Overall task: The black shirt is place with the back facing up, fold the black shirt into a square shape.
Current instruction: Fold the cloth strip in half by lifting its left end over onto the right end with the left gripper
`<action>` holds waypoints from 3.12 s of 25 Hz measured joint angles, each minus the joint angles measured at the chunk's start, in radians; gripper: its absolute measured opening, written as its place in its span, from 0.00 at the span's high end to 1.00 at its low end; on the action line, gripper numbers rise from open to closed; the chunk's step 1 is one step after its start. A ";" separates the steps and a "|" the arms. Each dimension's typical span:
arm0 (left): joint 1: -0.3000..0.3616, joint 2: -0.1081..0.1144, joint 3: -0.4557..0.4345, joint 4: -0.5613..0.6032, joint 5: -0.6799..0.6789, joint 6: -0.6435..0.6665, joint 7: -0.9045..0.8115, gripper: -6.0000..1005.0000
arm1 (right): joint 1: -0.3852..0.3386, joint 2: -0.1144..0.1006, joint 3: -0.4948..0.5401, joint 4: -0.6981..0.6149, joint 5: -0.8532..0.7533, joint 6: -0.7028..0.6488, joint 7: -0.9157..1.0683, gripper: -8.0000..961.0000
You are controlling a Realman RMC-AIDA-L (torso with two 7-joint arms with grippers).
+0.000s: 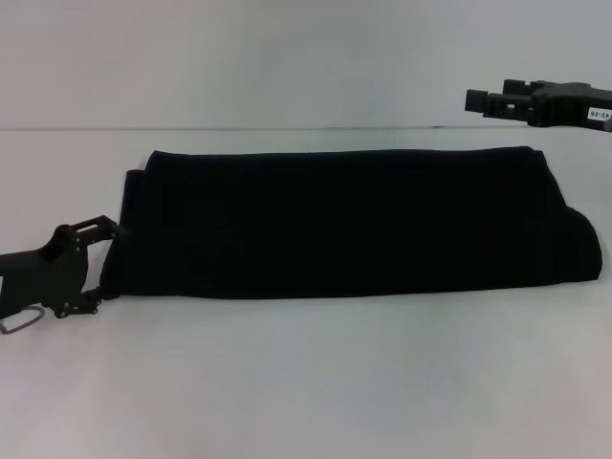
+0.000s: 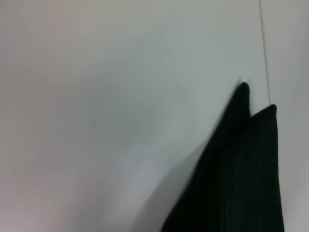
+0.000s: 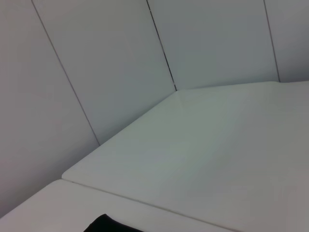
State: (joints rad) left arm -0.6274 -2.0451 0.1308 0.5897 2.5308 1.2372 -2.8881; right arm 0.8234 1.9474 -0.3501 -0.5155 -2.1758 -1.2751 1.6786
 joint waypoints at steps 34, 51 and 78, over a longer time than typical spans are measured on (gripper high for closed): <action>-0.010 0.007 0.037 -0.010 0.034 -0.030 0.191 0.73 | 0.004 0.001 0.000 -0.002 0.004 0.000 -0.014 0.05; 0.040 0.023 0.042 0.138 0.070 0.071 0.476 0.96 | 0.014 0.035 -0.009 0.000 0.044 0.073 -0.016 0.05; -0.100 0.106 0.051 0.295 0.275 0.236 0.480 0.94 | 0.037 0.061 -0.076 0.000 0.096 0.278 -0.043 0.05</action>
State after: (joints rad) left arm -0.7275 -1.9395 0.1819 0.8845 2.8056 1.4731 -2.4077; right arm 0.8601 2.0082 -0.4257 -0.5155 -2.0795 -0.9973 1.6355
